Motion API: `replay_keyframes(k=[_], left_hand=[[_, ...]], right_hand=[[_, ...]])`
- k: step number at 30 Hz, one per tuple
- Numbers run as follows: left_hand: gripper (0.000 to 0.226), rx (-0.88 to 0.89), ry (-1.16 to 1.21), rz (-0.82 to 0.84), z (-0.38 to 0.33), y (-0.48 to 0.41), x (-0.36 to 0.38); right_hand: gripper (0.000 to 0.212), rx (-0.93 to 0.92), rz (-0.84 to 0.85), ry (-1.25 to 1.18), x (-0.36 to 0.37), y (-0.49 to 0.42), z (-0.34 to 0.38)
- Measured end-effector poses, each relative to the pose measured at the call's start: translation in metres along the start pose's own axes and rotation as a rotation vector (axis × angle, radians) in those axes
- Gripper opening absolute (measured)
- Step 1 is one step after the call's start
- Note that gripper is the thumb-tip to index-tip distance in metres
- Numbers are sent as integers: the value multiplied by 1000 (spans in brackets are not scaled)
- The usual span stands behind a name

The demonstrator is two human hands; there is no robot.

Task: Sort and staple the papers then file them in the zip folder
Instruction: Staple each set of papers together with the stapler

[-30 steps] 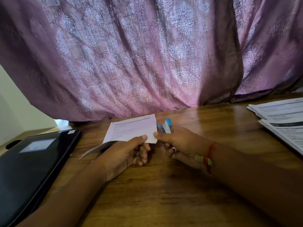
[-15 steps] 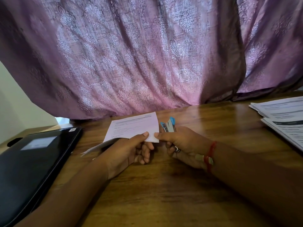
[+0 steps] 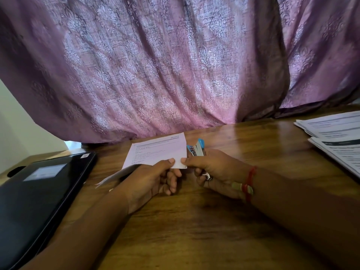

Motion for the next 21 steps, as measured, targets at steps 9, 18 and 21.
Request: replay_keyframes(k=[9,18,21], left_hand=[[39,-32,7,-24,1,-2,-3],[31,-25,23,-3,4,-3,-5],[30,-20,16,-26,5,-3,-5]], right_hand=[[22,-1,59,41,-1,-1,0],[23,-64,113,94,1,0,0],[21,-50,112,86,1,-2,-1]])
Point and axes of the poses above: each hand's wrist, its own y-axis away from the middle knuckle, its own x-axis out of the palm, z = x × y, the point moved 4 cm from there along -y, towards the middle knuckle, and after that the axes turned 1 degree about -y, right-handed, at the moved point
